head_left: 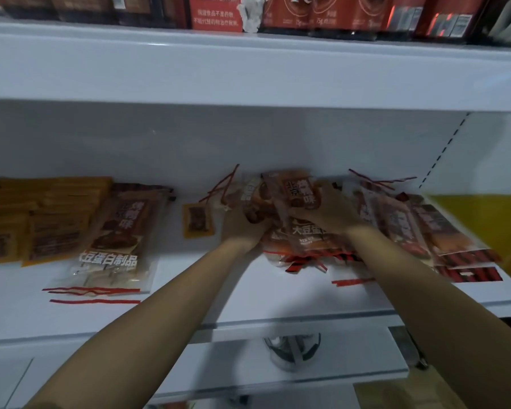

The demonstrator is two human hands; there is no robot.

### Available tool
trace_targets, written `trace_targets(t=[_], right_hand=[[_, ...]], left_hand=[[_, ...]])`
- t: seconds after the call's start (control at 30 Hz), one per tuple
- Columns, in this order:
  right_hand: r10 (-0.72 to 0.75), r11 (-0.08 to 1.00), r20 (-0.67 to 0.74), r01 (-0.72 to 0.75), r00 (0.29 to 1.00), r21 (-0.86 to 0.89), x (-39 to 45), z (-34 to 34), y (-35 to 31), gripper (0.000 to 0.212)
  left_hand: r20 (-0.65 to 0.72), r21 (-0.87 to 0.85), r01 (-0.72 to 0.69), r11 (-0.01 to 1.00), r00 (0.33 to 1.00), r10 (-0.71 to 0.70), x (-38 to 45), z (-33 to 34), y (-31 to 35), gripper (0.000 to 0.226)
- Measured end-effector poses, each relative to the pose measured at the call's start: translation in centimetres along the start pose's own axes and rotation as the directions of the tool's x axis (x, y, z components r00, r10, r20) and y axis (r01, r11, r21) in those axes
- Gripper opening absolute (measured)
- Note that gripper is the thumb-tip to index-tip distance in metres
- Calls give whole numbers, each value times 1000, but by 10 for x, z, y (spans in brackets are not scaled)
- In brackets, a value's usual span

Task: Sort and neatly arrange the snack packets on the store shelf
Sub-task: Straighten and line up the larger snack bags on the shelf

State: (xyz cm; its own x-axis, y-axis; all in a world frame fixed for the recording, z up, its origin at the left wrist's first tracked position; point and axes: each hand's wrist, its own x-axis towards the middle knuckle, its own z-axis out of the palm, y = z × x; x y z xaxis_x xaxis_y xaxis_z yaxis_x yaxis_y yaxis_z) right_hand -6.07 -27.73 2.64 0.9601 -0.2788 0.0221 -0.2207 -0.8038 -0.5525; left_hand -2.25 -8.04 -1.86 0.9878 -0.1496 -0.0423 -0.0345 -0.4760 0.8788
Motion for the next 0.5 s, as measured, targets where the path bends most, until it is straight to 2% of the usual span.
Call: trace_targets(t=[0.13, 0.23, 0.33, 0.4, 0.5], right_hand=[[17, 1000, -8, -17, 1000, 11, 2, -7, 9, 81], [49, 997, -111, -42, 993, 63, 2, -8, 15, 53], [116, 966, -146, -78, 982, 246, 1, -5, 10, 59], [113, 966, -160, -70, 981, 249, 2, 0, 3, 63], [82, 994, -180, -67, 980, 92, 6, 8, -4, 65]], left_hand=[[47, -3, -10, 1000, 999, 10, 1, 15, 6, 23], [138, 17, -20, 1000, 990, 17, 3, 17, 9, 26], [194, 87, -20, 996, 981, 3, 6, 5, 6, 36], [142, 210, -42, 977, 990, 12, 8, -5, 1, 38], [-88, 353, -20, 936, 995, 54, 12, -27, -16, 31]])
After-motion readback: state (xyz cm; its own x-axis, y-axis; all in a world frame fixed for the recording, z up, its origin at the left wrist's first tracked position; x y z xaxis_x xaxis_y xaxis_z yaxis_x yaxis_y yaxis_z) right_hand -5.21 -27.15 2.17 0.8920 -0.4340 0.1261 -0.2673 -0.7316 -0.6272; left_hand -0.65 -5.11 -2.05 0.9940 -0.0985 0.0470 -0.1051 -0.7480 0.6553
